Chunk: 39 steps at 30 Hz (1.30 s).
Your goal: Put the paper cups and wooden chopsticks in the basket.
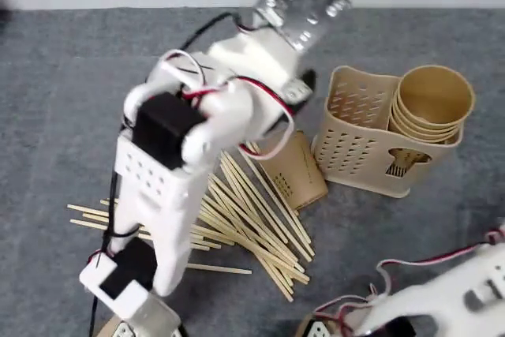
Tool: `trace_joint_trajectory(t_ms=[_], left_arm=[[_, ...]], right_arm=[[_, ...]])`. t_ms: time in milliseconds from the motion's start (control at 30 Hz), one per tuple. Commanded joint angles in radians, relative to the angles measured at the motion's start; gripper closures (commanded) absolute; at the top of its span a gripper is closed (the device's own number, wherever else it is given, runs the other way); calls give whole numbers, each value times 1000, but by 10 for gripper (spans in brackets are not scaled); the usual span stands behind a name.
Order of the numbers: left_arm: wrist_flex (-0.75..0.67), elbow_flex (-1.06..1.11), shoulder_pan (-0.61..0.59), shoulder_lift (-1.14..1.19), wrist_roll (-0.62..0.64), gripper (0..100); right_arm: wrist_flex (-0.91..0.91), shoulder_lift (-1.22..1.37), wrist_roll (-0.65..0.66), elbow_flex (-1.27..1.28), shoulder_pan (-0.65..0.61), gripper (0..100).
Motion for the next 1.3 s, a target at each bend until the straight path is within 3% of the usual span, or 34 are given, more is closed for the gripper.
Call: trace_joint_trajectory(t_ms=[0,267,833,1000,1100,1267], left_arm=[[23,76,-81,-12,-31,885],[-9,441,-114,-8,-216,835],[-394,911,-107,-6,-307,833],[-333,897,-121,-34,-307,833],[-278,874,-164,-84,-296,833],[-272,874,-338,-222,-192,833]], right_arm=[[99,-140,2,-40,-38,988],[170,-211,2,-38,-36,988],[165,-220,6,43,-41,988],[168,-222,9,37,-47,986],[176,-228,9,21,-111,988],[314,-325,9,-61,-260,988]])
